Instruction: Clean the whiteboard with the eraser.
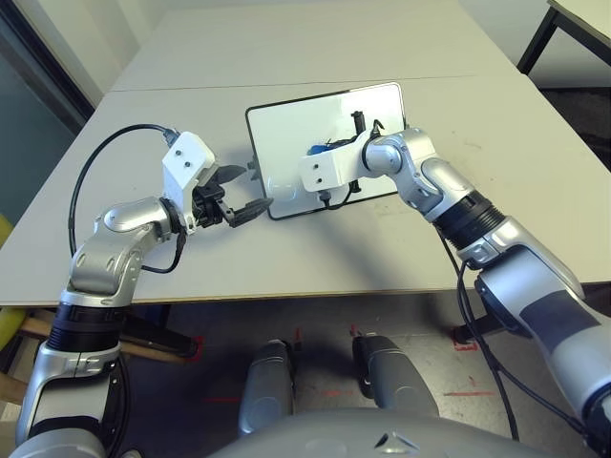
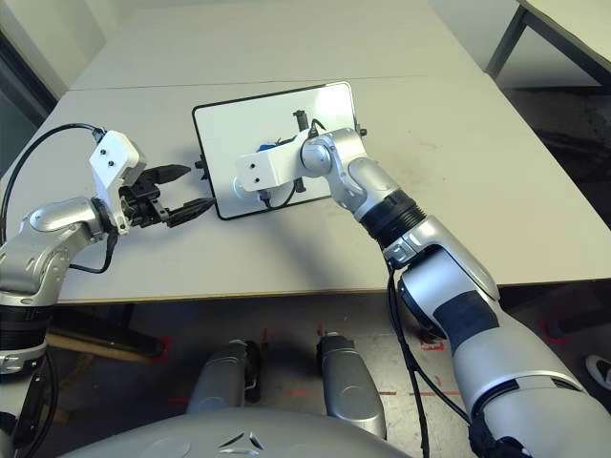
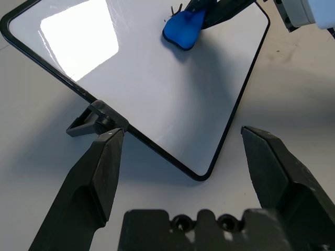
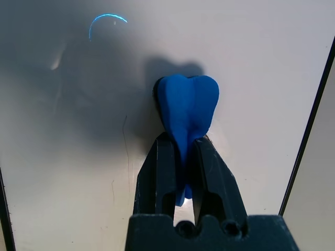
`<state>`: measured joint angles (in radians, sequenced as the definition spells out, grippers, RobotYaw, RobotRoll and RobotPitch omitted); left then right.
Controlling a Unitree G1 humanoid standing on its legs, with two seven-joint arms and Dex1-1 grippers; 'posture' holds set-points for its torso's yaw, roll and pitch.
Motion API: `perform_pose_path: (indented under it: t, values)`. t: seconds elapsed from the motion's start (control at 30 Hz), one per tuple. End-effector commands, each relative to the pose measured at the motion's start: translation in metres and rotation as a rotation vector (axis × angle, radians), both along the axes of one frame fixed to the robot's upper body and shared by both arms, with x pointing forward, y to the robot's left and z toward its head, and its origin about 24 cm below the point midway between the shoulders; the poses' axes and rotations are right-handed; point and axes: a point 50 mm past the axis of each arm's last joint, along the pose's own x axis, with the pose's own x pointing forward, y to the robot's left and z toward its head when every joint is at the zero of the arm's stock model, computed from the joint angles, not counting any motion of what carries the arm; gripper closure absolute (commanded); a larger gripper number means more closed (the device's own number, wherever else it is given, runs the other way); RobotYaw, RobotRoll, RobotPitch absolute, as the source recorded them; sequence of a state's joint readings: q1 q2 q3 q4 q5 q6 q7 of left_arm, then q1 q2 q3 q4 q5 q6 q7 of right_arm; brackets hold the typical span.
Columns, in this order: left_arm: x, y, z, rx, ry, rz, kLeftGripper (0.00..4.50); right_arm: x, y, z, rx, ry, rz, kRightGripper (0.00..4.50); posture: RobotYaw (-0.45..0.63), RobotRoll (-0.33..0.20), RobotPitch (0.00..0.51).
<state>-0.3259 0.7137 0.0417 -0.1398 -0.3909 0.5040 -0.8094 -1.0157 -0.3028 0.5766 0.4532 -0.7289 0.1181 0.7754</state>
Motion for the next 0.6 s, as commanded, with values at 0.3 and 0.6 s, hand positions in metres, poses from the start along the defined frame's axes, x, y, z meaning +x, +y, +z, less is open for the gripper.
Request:
perform_pose_path:
  t: [0.3,0.6]
  values:
    - [0.0,0.005,-0.001,0.009,0.007,0.016,0.0,0.021,-0.041,0.003,-0.063,-0.036,-0.149,4.28,-0.1,0.0,0.096]
    - [0.0,0.005,0.001,0.01,0.006,0.018,0.0,0.024,-0.055,0.003,-0.083,-0.035,-0.192,4.29,-0.11,0.0,0.1]
